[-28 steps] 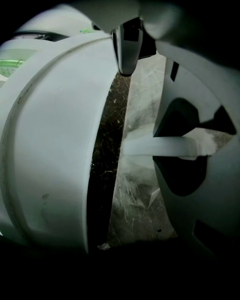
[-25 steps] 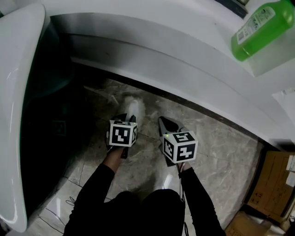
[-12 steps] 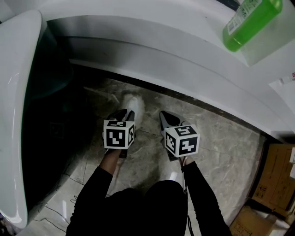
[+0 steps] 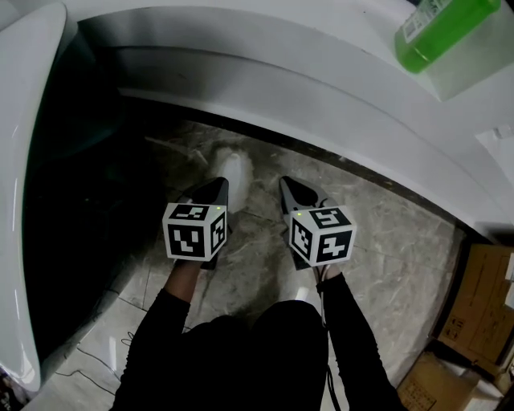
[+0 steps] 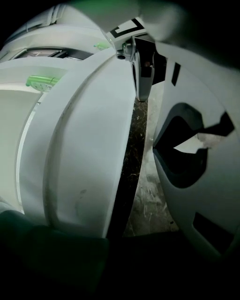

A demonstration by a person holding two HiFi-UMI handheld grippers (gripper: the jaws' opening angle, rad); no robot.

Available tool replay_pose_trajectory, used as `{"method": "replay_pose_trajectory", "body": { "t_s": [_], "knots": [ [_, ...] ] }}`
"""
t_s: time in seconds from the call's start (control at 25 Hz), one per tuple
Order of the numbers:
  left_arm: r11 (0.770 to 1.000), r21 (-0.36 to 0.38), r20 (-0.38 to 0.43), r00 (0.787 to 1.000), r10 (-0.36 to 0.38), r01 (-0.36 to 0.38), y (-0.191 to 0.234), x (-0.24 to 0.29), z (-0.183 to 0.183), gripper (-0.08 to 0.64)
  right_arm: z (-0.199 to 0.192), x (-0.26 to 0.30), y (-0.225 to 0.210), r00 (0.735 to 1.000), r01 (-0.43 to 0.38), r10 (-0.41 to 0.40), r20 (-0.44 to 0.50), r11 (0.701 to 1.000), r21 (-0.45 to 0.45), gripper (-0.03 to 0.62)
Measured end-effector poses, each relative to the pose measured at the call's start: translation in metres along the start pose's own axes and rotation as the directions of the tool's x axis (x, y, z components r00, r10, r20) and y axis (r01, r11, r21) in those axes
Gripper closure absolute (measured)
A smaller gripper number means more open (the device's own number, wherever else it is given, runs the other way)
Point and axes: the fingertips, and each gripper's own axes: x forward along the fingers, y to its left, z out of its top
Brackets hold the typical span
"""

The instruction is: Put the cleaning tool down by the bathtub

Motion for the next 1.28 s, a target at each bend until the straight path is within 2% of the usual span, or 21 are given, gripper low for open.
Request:
{"method": "replay_pose_trajectory", "body": {
  "t_s": [0.16,0.52,1.28],
  "knots": [
    [1.000,0.016,0.012,1.000,0.006,-0.006,0.002,-0.005,0.001,0.552,-0.003,-0.003,0.004,1.000,0.000,0.000,-0.004,1.000,-0.007,0.592],
    [1.000,-0.006,0.031,0.999,0.030,-0.030,0.006,-0.010,0.004,0.552,-0.005,-0.006,0.012,1.000,-0.015,0.014,-0.020,0.999,-0.046,0.592],
    [1.000,0.012,0.005,1.000,0.027,-0.027,0.006,-0.007,-0.001,0.552,-0.010,-0.003,0.021,0.998,-0.016,0.011,-0.054,0.995,-0.094,0.592]
  ]
}}
